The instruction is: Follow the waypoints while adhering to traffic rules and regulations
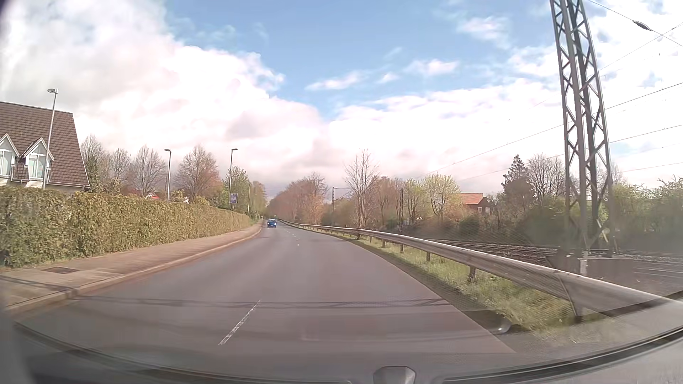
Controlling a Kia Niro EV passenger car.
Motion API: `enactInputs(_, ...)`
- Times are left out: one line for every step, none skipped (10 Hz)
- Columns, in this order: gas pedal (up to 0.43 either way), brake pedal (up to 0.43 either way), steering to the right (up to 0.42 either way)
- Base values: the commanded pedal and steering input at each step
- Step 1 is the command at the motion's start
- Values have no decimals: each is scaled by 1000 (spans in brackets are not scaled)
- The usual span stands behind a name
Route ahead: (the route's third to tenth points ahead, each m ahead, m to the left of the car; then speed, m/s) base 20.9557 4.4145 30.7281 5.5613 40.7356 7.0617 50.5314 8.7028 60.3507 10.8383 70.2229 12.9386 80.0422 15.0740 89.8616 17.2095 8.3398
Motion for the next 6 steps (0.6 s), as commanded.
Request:
enactInputs(240, 0, -29)
enactInputs(248, 0, -30)
enactInputs(248, 0, -29)
enactInputs(248, 0, -29)
enactInputs(248, 0, -29)
enactInputs(248, 0, -30)
